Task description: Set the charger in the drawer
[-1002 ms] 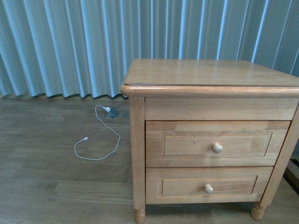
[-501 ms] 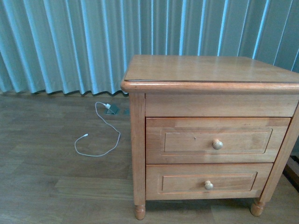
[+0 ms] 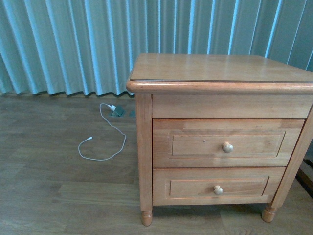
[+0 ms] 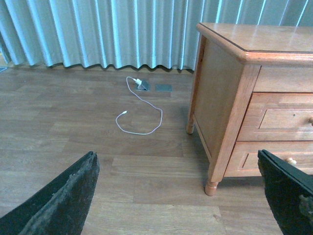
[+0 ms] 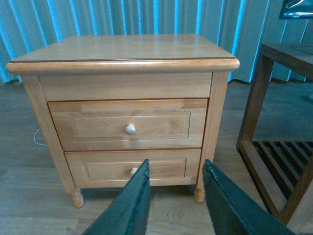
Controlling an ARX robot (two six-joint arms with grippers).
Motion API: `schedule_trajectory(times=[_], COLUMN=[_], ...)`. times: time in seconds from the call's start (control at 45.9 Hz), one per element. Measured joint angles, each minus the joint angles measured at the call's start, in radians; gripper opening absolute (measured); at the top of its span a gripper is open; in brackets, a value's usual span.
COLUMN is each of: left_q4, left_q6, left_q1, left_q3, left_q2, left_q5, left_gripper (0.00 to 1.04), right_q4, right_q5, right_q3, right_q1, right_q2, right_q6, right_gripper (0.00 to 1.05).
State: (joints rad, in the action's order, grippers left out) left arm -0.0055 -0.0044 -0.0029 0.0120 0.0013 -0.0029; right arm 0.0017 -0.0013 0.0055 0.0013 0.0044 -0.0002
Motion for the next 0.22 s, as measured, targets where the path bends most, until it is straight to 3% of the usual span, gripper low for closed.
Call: schedule_trajectory(times=[0.218], left_q4=[0.0], left_q6=[0.0], left_q1=[0.0], left_q3=[0.0], left_q2=[0.0], left_q5=[0.0], left_gripper=[0.99], right_q4=[0.0], right_q5=[0.0], right_q3=[0.0], right_q1=[0.0], right_q2=[0.0], right_q6=[0.0], right_gripper=[0.77])
